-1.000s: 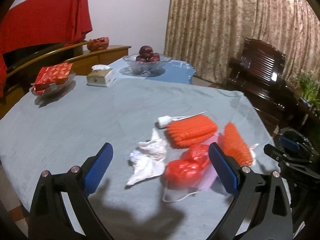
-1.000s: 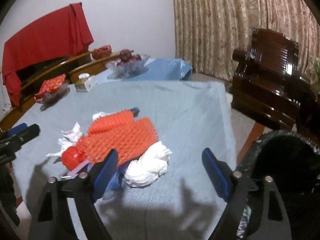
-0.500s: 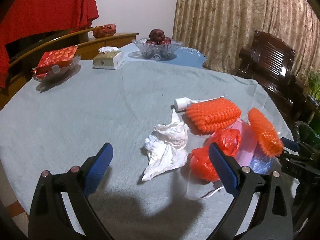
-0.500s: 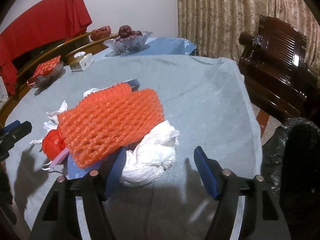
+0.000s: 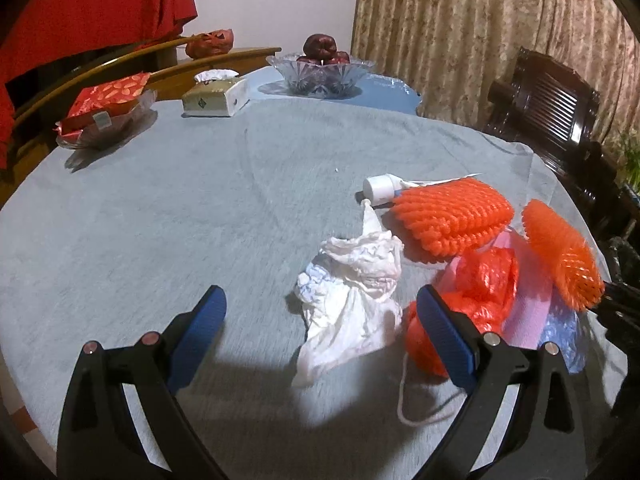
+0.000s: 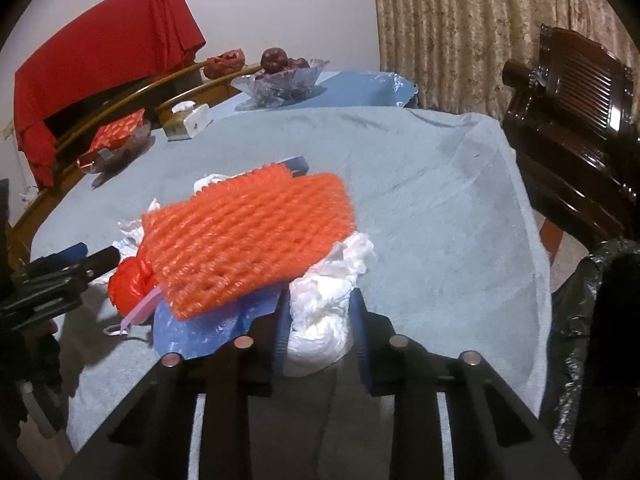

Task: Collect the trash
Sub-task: 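Grasp the white tissue with the left tool while the right tool grasps the white plastic bag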

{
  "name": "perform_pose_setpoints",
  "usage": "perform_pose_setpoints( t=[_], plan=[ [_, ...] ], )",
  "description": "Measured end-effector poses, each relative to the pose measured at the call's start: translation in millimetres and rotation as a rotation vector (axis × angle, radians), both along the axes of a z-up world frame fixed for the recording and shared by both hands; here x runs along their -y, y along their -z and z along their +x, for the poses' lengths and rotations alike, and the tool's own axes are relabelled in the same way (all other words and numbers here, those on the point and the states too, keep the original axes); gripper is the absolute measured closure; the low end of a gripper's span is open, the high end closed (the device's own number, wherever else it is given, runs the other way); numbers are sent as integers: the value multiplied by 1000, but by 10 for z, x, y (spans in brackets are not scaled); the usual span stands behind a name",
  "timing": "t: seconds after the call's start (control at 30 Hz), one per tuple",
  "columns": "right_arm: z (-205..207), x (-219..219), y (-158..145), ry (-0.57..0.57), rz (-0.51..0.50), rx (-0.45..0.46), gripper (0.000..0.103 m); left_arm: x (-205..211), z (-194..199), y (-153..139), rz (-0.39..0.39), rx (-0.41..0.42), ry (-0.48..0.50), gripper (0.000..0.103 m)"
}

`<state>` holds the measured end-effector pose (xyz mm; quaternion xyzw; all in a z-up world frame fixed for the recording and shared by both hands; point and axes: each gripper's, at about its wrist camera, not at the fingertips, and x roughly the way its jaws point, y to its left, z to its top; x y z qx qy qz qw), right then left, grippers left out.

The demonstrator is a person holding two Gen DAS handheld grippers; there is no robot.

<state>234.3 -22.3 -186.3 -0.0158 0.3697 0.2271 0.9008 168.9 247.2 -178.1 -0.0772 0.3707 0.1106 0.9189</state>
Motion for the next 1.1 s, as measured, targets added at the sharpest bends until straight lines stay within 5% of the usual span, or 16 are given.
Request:
perform_pose_setpoints(
  t=[0.2, 0.3, 0.47, 0.53, 0.9, 1.1],
  plan=[
    [-17, 51, -56, 26, -48, 32, 75, -16, 178, 100, -24, -32, 11, 23],
    [-13, 102, -63, 42, -44, 31, 75, -36, 239, 166, -64, -58, 24, 39],
    [-11, 120, -87, 49, -40, 38, 75, 16, 267, 161, -101, -52, 65, 86],
    [-18, 118, -108, 51, -36, 44, 75, 59, 252, 137, -95, -46, 73, 92],
    [-95, 200, -295, 66, -8, 83, 75, 82, 45, -211, -93, 45, 59, 97],
    [-110, 200, -275, 60, -4, 74, 75, 70, 83, -87, -98, -9, 62, 90]
  ],
)
